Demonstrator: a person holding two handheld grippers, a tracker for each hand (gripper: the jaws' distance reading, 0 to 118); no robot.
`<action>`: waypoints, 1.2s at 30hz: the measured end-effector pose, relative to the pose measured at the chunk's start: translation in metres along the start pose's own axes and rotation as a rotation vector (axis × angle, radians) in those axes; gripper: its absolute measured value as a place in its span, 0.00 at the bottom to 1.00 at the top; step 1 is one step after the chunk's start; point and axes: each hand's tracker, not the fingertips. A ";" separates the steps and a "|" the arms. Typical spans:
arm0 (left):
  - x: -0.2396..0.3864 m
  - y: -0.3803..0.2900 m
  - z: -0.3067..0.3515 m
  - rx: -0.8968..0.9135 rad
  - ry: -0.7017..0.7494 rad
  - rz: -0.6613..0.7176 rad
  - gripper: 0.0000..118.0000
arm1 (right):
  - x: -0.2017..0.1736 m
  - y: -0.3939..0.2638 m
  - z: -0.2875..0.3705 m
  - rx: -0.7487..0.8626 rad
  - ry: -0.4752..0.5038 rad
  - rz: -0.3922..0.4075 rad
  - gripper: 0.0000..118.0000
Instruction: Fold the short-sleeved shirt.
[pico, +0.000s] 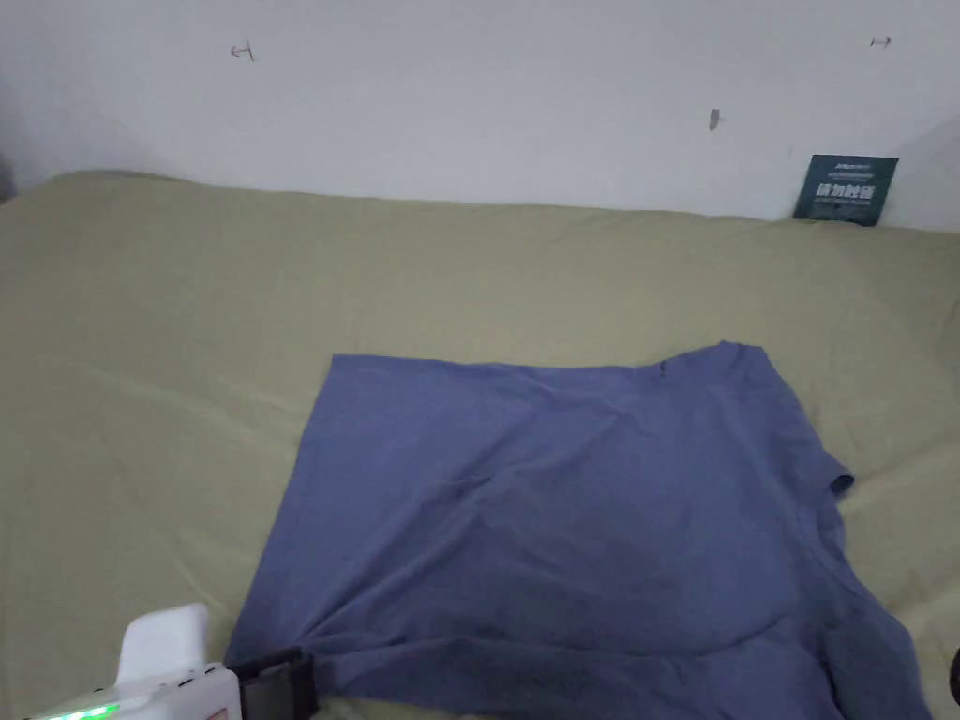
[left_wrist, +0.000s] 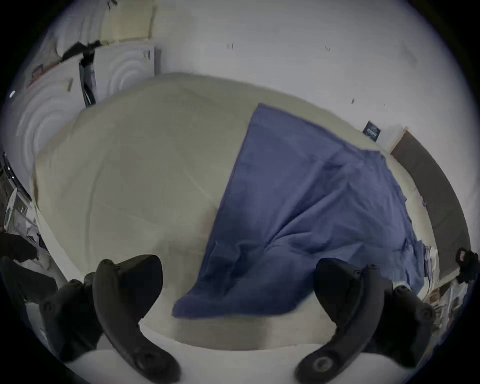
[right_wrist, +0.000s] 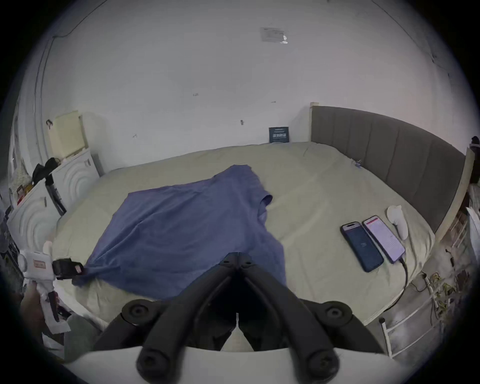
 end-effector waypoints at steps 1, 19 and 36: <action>-0.001 -0.001 -0.012 -0.056 0.028 0.002 0.98 | 0.005 0.001 -0.001 -0.002 -0.010 -0.009 0.01; 0.015 0.000 0.019 0.024 -0.019 -0.146 0.11 | 0.034 -0.044 -0.103 -0.486 0.033 0.131 0.52; 0.008 0.008 0.049 0.082 -0.066 -0.209 0.11 | 0.021 -0.007 -0.059 -0.372 0.049 0.154 0.04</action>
